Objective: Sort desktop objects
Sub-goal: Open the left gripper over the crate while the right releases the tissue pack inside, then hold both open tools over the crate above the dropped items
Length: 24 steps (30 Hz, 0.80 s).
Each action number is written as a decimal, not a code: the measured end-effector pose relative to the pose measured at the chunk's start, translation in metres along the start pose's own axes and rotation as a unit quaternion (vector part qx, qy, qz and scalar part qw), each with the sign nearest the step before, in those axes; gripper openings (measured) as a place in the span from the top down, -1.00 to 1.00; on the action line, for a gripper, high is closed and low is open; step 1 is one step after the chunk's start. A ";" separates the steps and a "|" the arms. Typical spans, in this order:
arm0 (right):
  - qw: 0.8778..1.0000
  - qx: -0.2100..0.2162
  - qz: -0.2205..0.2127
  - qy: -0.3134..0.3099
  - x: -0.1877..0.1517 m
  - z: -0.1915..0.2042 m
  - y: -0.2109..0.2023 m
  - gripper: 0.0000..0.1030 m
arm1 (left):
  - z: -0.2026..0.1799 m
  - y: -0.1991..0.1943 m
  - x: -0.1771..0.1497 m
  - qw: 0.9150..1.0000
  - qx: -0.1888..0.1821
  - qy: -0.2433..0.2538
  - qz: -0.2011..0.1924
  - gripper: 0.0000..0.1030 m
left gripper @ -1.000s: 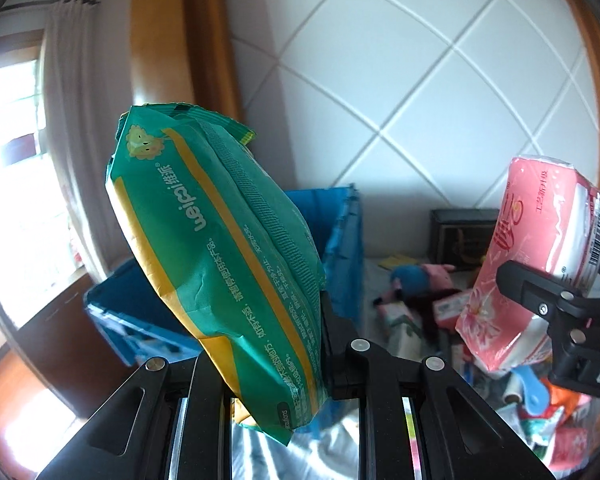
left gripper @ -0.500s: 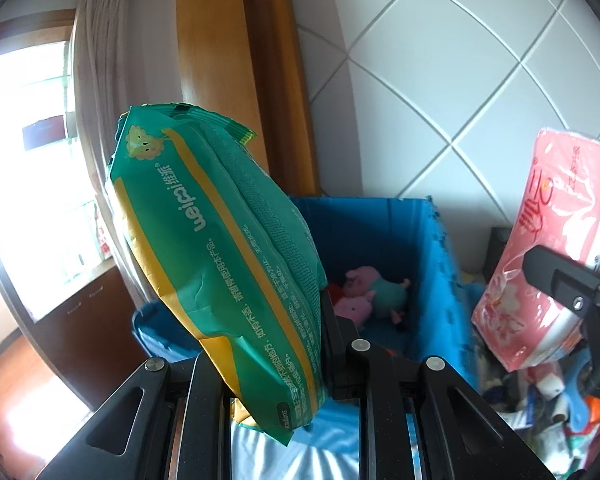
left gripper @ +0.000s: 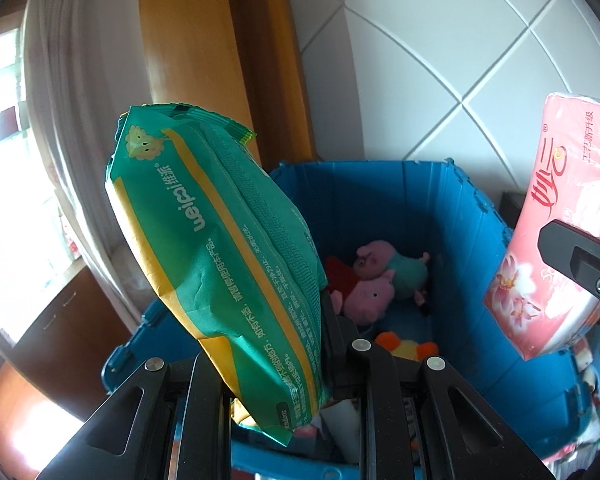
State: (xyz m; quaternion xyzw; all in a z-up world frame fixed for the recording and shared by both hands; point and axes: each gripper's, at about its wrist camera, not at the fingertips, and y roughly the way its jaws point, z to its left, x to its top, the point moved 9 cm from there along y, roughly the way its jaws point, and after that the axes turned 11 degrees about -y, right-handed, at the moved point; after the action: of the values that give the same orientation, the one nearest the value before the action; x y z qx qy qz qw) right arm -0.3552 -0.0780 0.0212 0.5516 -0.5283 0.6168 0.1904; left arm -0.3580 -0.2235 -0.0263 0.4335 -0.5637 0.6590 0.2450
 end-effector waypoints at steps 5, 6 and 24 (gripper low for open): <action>1.000 -0.012 0.015 0.000 0.004 -0.003 0.020 -0.75 | -0.002 0.029 0.002 1.000 -0.017 0.011 0.019 0.43; 1.000 -0.013 0.017 0.001 0.005 -0.004 0.023 -0.75 | -0.003 0.031 0.002 1.000 -0.016 0.014 0.020 0.33; 0.999 -0.023 0.034 -0.011 0.016 0.008 0.046 -1.00 | 0.020 0.051 -0.007 0.999 -0.005 0.006 0.040 -0.42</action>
State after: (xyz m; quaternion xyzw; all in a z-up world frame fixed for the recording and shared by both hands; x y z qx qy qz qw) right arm -0.3942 -0.1081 0.0138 0.5357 -0.5631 0.6041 0.1760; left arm -0.3900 -0.2538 -0.0590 0.4054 -0.5819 0.6683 0.2243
